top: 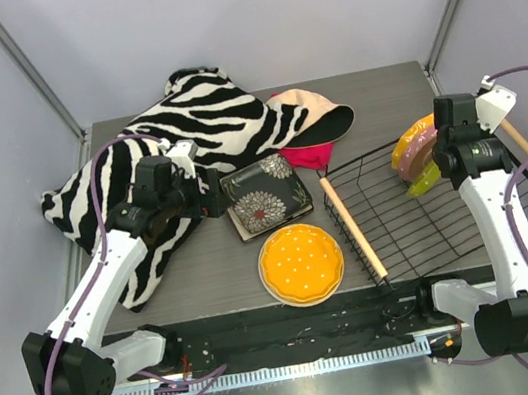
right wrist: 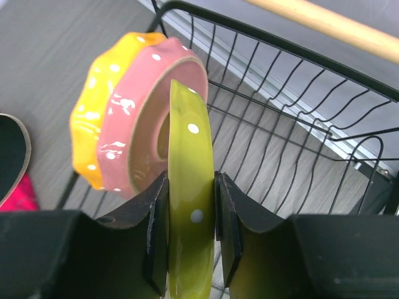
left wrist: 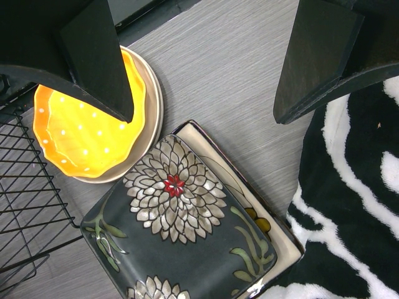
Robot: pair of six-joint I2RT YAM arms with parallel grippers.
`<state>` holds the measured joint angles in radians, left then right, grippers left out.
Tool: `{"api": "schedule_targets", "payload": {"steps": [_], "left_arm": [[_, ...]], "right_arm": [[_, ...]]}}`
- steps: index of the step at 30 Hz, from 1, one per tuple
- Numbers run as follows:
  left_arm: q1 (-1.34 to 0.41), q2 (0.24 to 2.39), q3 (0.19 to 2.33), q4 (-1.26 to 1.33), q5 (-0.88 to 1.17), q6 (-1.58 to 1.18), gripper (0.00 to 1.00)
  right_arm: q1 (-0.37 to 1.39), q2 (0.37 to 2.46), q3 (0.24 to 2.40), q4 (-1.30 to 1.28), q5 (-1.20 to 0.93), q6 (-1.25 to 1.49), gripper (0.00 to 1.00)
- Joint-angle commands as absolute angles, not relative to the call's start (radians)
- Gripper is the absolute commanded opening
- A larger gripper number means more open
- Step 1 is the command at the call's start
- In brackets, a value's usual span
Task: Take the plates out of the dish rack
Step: Unload the plate from the dish rack, then place the plate at the center of the board.
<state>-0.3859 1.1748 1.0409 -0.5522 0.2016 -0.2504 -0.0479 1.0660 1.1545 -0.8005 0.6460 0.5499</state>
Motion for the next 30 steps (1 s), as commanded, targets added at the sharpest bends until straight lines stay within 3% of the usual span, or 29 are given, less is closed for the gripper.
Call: {"api": "schedule_targets", "payload": {"steps": [1,24,30], "left_arm": [[-0.390,1.150,1.046,-0.534,0.209,-0.241,1.00],[-0.385,1.169,1.095,-0.414,0.388,-0.417,1.00],[-0.387,1.166,1.092,-0.292,0.500,-0.544,1.00]], "right_arm": [[-0.044,0.976,1.259,-0.718,0.582,0.508,0.01],[-0.044,0.960,1.523,-0.796,0.046,0.479,0.01],[-0.044,0.905,1.456,-0.618,-0.222,0.528,0.01]]}}
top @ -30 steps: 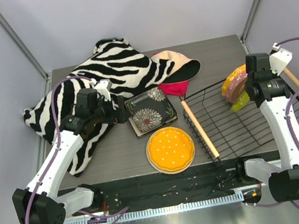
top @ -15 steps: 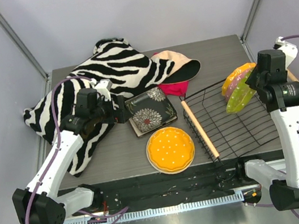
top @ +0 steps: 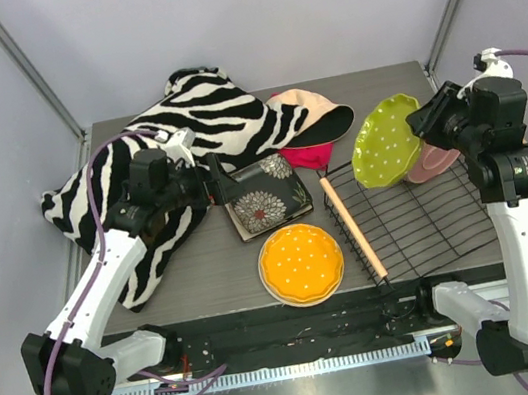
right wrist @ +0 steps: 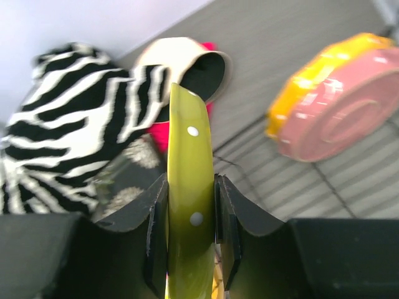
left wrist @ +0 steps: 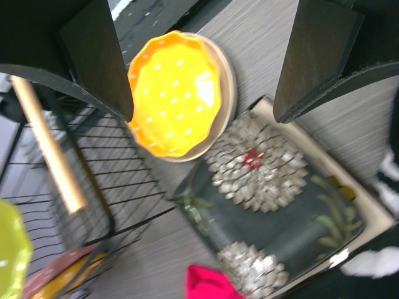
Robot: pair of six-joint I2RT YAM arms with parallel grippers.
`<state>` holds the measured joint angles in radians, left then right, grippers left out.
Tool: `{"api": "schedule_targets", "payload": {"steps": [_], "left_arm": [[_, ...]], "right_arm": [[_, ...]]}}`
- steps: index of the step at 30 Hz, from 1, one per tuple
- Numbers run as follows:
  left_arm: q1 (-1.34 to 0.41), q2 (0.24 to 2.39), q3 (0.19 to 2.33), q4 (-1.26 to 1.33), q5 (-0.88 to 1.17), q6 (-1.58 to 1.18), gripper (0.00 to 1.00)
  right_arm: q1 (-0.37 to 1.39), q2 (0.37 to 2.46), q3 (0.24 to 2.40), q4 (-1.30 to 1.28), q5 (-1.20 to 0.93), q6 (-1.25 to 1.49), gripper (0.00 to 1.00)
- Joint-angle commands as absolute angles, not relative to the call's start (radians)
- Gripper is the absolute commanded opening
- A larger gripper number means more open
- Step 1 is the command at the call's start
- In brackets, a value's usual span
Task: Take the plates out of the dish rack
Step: Place the plate at the center of the board.
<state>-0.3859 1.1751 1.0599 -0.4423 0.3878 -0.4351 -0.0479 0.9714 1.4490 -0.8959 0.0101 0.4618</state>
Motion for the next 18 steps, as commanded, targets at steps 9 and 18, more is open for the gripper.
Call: {"api": "schedule_targets", "payload": {"steps": [9,18], "left_arm": [[-0.388,1.222,0.993,0.173,0.736,-0.912,0.98],[-0.454,1.273,0.953,0.322,0.720,-0.985,0.97]], "right_arm": [[-0.014,0.910,1.338,-0.384,-0.529,0.650,0.01],[0.141,0.951,1.223,-0.198,-0.574,0.726,0.01]]}}
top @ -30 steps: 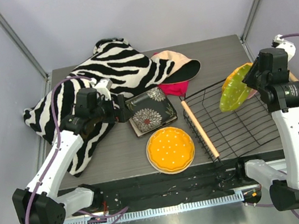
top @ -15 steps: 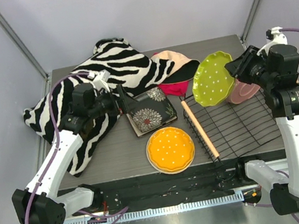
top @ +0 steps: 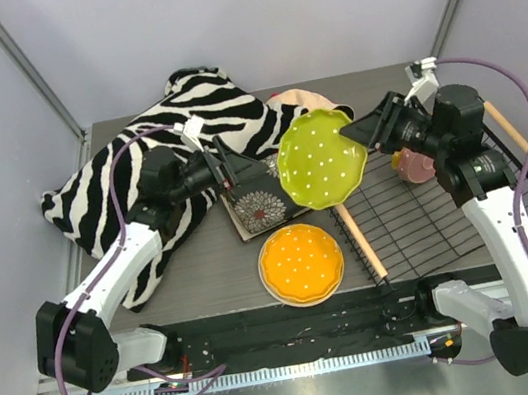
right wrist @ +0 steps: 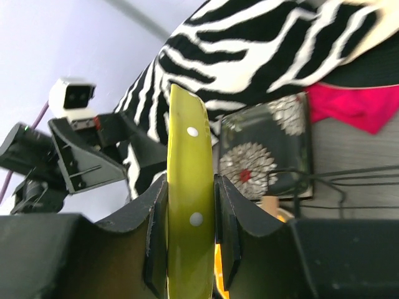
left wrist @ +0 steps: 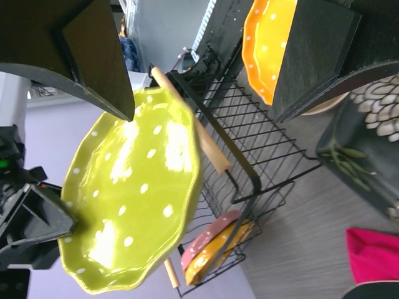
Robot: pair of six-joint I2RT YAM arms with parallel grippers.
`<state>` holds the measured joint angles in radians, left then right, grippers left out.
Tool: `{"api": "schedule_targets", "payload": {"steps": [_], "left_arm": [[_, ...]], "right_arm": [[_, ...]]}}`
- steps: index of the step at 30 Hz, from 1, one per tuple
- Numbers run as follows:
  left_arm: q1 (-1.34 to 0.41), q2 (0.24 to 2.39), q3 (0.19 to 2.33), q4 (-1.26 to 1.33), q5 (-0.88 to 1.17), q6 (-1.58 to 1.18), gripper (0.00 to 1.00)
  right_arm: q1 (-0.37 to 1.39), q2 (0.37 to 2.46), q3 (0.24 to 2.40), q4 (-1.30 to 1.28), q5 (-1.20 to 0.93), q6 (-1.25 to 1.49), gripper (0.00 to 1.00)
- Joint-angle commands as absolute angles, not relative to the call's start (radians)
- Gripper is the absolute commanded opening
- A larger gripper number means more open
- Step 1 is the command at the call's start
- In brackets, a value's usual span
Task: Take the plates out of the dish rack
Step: Place the plate at the center of the board.
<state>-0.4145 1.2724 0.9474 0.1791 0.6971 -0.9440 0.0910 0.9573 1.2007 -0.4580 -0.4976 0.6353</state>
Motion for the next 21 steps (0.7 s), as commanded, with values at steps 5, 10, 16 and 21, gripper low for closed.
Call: {"api": "schedule_targets", "payload": {"steps": [5,10,16,21], "left_arm": [[-0.468,1.315,0.937,0.325,0.710,-0.982,0.96],[-0.479,1.318,0.934,0.351,0.721,-0.988,0.86],[-0.483,1.293,0.917,0.400,0.750,-1.003,0.47],[-0.483,1.275,0.888,0.446,0.782,-1.038,0.09]], "right_arm": [[0.195,0.971,1.183,-0.075,-0.603,0.796,0.01],[0.212,0.986,1.152,-0.028,-0.612,0.816,0.01],[0.213,1.008,1.120,-0.017,-0.609,0.804,0.01],[0.213,1.035,1.094,-0.025,-0.601,0.772,0.01]]}}
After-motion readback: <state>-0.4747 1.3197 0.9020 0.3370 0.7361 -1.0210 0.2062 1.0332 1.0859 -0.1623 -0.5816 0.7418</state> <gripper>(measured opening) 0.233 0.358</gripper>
